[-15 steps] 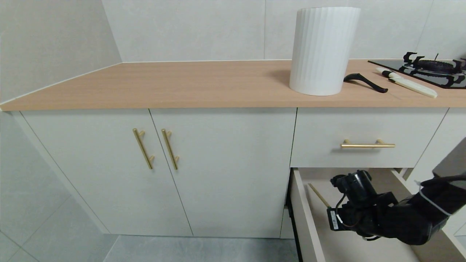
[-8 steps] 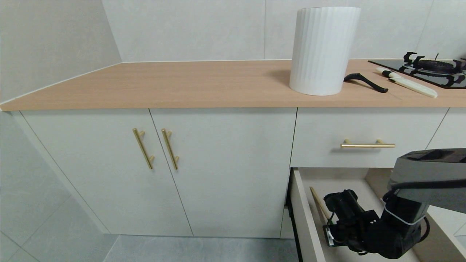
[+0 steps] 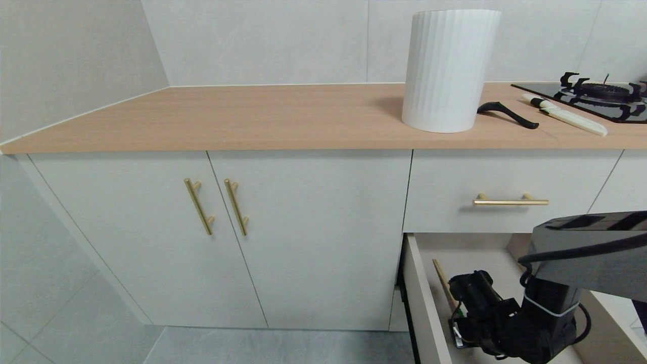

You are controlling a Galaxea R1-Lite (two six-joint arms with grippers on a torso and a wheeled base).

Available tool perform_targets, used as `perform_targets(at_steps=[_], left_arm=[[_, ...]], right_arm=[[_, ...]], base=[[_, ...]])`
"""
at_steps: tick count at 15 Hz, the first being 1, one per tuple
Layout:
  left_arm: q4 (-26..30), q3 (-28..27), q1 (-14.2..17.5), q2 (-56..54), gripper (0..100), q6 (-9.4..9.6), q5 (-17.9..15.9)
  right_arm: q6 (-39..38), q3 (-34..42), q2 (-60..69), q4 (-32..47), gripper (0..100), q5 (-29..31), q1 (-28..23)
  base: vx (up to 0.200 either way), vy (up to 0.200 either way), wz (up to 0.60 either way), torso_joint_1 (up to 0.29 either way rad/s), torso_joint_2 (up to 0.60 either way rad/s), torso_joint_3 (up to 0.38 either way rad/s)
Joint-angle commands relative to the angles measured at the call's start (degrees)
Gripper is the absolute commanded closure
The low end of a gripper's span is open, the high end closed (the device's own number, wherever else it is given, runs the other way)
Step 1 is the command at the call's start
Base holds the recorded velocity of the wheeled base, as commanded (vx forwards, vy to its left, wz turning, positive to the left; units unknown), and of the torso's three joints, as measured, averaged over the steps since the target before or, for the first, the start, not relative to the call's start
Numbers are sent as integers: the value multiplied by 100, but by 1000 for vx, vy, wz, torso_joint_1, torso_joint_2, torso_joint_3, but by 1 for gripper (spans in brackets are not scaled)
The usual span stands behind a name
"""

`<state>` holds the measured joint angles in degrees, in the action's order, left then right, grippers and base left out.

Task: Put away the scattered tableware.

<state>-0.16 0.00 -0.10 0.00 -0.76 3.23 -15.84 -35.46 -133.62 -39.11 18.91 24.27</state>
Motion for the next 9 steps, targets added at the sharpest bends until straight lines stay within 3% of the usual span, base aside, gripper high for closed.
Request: perform_targets(at_steps=[1, 3, 4, 9], left_arm=[[-2, 0, 1, 0, 0, -4, 2], [-2, 0, 1, 0, 0, -4, 2], [-2, 0, 1, 0, 0, -4, 2], [-2, 0, 1, 0, 0, -4, 2]], right_arm=[[2, 4, -15, 0, 100, -1, -1], [2, 4, -15, 0, 100, -1, -1], [2, 4, -15, 0, 0, -1, -1], [-7, 13, 47, -9, 0, -10, -1]], base=[[0, 0, 0, 0, 0, 0], [0, 0, 0, 0, 0, 0], [0, 0, 0, 0, 0, 0], [0, 0, 0, 0, 0, 0]])
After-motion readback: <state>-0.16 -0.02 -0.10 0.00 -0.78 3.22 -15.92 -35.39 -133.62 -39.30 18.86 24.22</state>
